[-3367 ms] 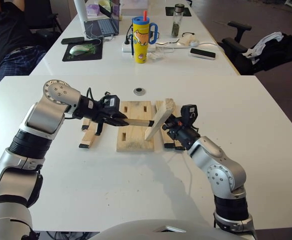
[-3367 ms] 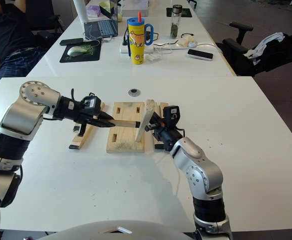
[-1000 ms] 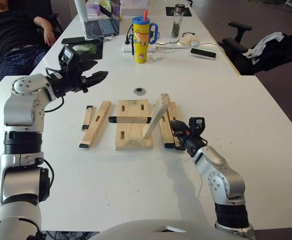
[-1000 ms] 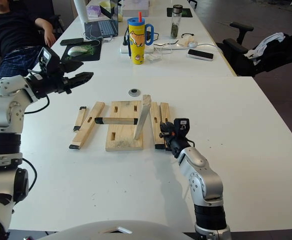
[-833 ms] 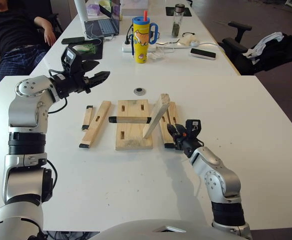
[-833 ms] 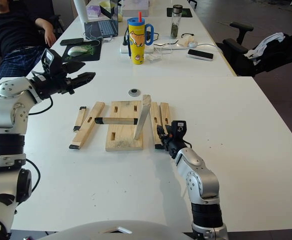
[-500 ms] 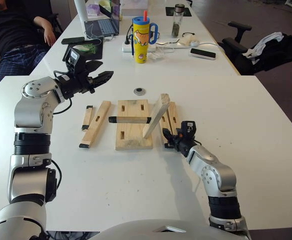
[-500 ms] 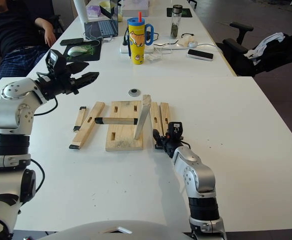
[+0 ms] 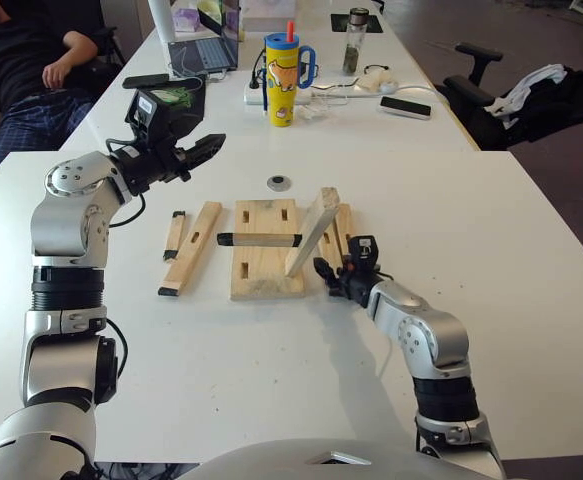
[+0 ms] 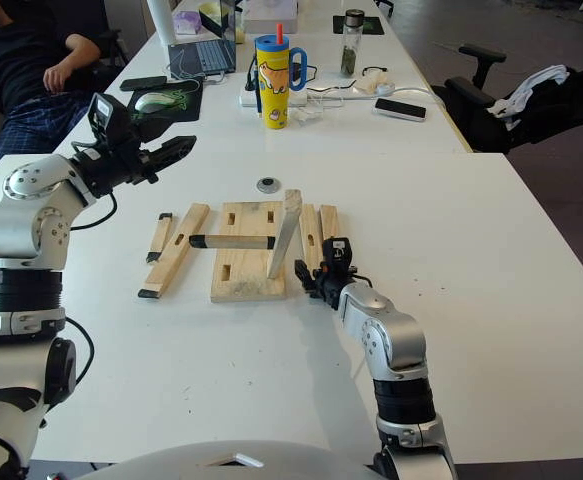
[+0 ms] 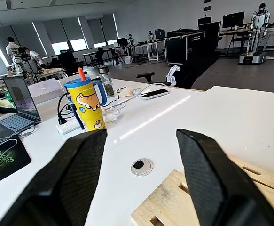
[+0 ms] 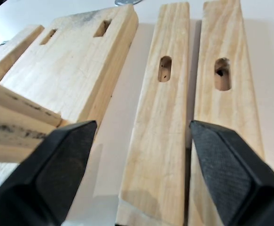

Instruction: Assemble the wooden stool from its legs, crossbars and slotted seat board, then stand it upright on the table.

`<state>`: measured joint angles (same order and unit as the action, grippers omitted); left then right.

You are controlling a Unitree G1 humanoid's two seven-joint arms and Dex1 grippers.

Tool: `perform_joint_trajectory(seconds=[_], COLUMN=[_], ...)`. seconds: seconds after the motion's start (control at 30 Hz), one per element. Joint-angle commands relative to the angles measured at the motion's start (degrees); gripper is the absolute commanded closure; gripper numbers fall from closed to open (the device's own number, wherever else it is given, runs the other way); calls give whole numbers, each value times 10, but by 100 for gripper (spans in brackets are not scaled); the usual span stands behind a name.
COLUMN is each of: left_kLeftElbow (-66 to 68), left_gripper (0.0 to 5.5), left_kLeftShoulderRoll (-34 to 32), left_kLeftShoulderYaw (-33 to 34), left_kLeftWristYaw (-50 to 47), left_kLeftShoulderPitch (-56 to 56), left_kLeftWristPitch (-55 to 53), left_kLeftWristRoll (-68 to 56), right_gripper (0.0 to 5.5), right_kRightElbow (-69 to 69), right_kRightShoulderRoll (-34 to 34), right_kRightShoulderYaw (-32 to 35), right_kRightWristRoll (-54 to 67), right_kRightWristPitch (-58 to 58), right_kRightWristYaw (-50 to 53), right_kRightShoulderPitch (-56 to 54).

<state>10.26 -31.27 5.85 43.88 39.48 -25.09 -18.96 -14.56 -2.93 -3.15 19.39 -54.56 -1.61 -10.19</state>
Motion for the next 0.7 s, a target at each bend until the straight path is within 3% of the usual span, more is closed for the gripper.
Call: perform_joint_trajectory(seconds=[0.03, 0.33, 0.7], left_kLeftElbow=[-6, 0, -8], left_gripper=[273, 273, 273], left_kLeftShoulderRoll=[1, 1, 7], left_kLeftShoulderYaw=[0, -4, -14], left_kLeftWristYaw=[-3, 0, -3], left_kLeftShoulderPitch=[-8, -7, -16], left_kLeftWristPitch=[-5, -3, 2], left_kLeftWristRoll=[-2, 0, 5], right_gripper=[181, 181, 181], right_kRightElbow=[9, 17, 2], right_kRightShoulderRoll=[15, -11, 4], right_kRightShoulderYaw=[2, -50, -25], right_kRightWristRoll=[-4, -77, -100], right_kRightWristPitch=[-32, -83, -119], right_kRightWristYaw=[12, 48, 44], right_kRightShoulderPitch=[4, -22, -41])
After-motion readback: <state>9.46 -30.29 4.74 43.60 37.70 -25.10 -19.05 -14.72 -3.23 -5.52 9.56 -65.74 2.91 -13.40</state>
